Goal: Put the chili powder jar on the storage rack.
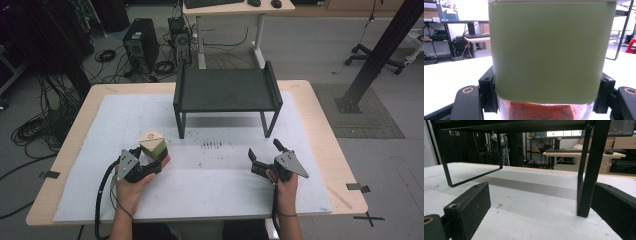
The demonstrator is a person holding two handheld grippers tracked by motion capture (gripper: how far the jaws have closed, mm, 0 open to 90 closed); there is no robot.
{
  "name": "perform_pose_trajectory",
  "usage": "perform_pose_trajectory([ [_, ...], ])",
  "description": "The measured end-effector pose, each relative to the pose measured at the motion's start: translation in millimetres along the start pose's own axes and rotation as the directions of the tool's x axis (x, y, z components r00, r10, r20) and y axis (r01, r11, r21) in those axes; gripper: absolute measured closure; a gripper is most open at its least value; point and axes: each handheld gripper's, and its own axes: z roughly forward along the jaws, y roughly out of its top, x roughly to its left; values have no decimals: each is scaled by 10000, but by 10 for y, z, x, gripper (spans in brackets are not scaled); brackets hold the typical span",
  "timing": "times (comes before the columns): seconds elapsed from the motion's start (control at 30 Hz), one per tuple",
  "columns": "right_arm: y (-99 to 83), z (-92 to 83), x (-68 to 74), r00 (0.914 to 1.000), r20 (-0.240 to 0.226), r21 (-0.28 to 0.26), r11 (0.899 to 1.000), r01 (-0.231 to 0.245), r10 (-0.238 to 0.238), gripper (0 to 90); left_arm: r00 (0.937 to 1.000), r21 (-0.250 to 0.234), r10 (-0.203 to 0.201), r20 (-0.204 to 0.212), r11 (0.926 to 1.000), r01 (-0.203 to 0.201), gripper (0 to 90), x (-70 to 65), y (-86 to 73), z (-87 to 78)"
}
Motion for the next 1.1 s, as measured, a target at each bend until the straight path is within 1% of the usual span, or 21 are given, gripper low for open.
perform_pose_trajectory([
  [1.1, 0, 0, 1, 10000, 43, -8, 10000, -10, 10, 2, 10000, 0, -27, 8, 10000, 27, 288, 1, 0, 1],
])
